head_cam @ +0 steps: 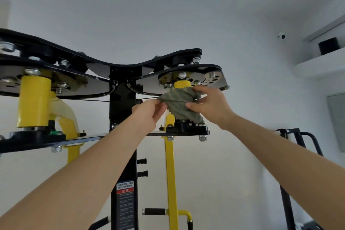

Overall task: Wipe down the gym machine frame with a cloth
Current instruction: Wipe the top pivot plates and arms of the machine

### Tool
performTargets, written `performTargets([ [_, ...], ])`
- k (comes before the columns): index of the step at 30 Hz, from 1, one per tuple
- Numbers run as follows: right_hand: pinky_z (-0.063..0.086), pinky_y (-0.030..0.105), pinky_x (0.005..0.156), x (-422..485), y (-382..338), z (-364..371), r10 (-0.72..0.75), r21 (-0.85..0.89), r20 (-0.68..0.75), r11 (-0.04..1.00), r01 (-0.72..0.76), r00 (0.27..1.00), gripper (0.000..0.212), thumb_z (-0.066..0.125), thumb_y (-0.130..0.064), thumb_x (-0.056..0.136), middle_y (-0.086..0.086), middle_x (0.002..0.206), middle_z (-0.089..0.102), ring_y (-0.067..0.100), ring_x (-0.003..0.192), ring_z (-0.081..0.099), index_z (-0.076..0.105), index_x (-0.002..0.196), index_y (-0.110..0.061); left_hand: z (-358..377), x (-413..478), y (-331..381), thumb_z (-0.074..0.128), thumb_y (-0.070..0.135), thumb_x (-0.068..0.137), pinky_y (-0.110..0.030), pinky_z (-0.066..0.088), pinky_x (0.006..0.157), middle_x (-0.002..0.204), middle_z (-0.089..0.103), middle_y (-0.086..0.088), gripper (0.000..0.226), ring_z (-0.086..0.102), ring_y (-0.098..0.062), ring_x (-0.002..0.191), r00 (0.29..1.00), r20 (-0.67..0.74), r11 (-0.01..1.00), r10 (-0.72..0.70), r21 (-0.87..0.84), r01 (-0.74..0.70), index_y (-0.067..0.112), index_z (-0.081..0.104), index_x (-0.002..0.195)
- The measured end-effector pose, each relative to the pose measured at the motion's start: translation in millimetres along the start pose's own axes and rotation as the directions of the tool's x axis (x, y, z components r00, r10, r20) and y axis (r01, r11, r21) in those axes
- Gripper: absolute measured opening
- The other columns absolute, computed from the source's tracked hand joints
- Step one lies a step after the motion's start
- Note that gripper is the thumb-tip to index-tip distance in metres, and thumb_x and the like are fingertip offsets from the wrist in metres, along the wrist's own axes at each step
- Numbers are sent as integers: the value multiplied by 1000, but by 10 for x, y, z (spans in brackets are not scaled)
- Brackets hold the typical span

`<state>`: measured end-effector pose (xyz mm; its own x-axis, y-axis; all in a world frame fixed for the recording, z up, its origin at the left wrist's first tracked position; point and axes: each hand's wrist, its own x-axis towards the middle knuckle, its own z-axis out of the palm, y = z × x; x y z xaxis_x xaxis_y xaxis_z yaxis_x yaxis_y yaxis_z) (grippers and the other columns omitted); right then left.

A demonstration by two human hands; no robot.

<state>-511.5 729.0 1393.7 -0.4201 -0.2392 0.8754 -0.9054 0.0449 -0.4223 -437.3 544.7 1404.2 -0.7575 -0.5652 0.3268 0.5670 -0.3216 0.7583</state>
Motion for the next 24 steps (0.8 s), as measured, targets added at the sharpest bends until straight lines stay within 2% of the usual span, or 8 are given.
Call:
performTargets([
  [2,58,25,80,67,-12,52,56,77,-142,996,-45,988,43,84,-20,81,-10,105,69,10,89,70,69,121,-19,113,-21,65,69,-3,91,-24,60,55,94,76,-20,36,77,-24,69,999,20,997,40,-65,-38,-5,59,125],
  [5,59,39,89,130,-15,100,149,217,-250,972,-94,957,25,83,-19,81,-6,98,72,15,96,69,73,105,-19,239,-108,19,71,-1,90,-24,62,66,104,76,-19,25,77,-24,85,987,84,989,140,-56,-136,-2,65,114],
  [8,59,43,89,100,-20,127,124,205,-222,976,-78,967,17,80,-18,84,-5,96,74,13,95,70,74,98,-22,242,-156,-168,76,7,88,-24,61,77,101,76,-6,23,76,-14,88,931,195,932,308,133,-336,11,69,109],
  [12,60,39,88,-31,1,48,72,30,-109,997,-69,991,30,81,-19,82,-4,102,72,14,95,70,72,111,-16,146,-150,-299,79,18,88,-36,58,94,112,73,2,44,69,-15,109,831,349,712,433,432,-553,22,65,130],
  [14,58,35,84,-125,6,-15,60,-68,-61,996,-64,996,26,83,-18,80,-4,96,73,13,88,69,74,105,-18,85,-164,-311,81,25,86,-38,58,94,108,74,4,42,69,-12,105,797,377,581,473,546,-603,21,68,126],
  [18,53,29,74,-340,-24,-66,-44,-280,41,958,54,998,10,79,-15,81,-8,76,72,11,77,68,74,84,-23,-98,-239,-309,86,36,79,-46,61,81,79,75,2,27,73,-18,79,777,419,376,470,702,-605,14,76,91],
  [20,52,29,73,-412,-71,-68,-96,-365,98,922,126,990,7,76,-16,84,-7,74,71,12,76,67,75,86,-23,-203,-258,-262,86,33,78,-48,62,73,67,73,-1,23,71,-20,65,777,484,320,402,721,-615,13,75,77],
  [24,50,32,70,-380,-246,-38,-165,-425,193,874,234,967,9,72,-24,90,-2,75,71,14,73,63,77,88,-17,-315,-235,-6,88,31,77,-45,63,70,63,72,-6,23,67,-17,55,806,520,298,282,751,-589,13,75,71],
])
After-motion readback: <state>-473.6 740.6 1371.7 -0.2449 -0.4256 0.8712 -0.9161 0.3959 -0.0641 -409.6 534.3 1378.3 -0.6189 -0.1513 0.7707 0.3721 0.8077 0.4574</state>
